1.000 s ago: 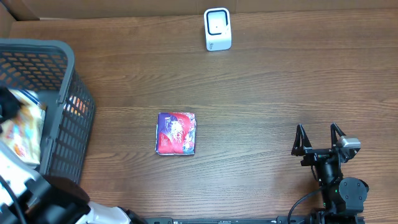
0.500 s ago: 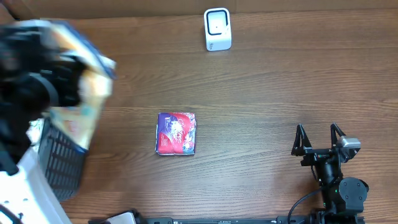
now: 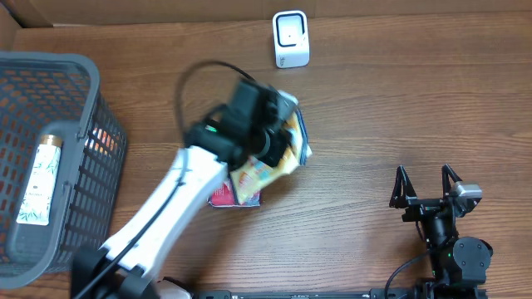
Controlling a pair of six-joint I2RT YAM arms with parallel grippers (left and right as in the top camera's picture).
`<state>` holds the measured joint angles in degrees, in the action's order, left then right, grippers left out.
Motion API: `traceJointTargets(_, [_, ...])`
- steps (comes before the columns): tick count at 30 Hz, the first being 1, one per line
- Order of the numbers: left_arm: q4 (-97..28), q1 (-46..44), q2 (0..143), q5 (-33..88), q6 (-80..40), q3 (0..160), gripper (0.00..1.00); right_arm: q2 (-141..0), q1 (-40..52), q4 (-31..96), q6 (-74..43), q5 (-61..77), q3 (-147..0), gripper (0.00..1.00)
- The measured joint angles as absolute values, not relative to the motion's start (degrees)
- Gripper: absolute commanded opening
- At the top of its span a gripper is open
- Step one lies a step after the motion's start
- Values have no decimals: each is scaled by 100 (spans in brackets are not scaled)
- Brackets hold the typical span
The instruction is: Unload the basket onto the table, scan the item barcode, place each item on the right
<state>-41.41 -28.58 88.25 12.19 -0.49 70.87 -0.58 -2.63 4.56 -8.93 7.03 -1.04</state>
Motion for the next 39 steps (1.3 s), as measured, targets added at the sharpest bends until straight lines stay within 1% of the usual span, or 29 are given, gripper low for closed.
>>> traceJointTargets(2, [-3586,-3033,9135,1170,-165,6635,4,-58,-263,456,-895,703,-104,100])
traceJointTargets(5, [-3251,-3107,9548,1098,-235,6475,4,-58,-263,456,-893,703,-104,100])
traceJointTargets(6, [-3146,-3105,9655,1066,-266,6473,18,-58,-263,456,-893,701,-104,100])
traceJointTargets(9, [-2915,-3105,9786,987,-303,6475,70,-58,-263,458,-895,703,-104,100])
traceJointTargets(10, [-2908,-3105,9791,974,-307,6475,100,-58,-263,456,-893,703,-104,100])
traceJointTargets(11, [-2926,-3105,9789,956,-307,6482,100,-58,-263,456,-895,703,-104,100])
traceJointTargets(15, [-3780,-3103,9710,895,-305,7026,100,-58,-263,458,-893,703,-104,100])
traceJointTargets(20, [-4871,-3098,9083,633,-303,8914,100,-58,-263,454,-895,703,-104,100])
traceJointTargets(23, [-5465,-3020,8490,222,-301,10226,100,-58,-261,456,-895,701,-104,100])
traceJointTargets(25, [-6066,-2805,8053,-290,-311,11004,100,-58,-263,456,-895,703,-104,100])
traceJointTargets(28, [-6742,-2169,7542,-1024,-484,11622,100,-58,-263,456,-893,705,-104,100])
traceJointTargets(33, [-7817,-384,7260,-1649,-1116,11767,100,-58,-263,456,-893,701,-104,100])
traceJointTargets(35, [-7994,401,7384,-1737,-1358,11721,100,-58,-263,454,-893,703,-104,100])
traceJointTargets(39, [-7970,1769,7747,-1752,-1667,11454,100,-58,-263,456,-893,703,-104,100])
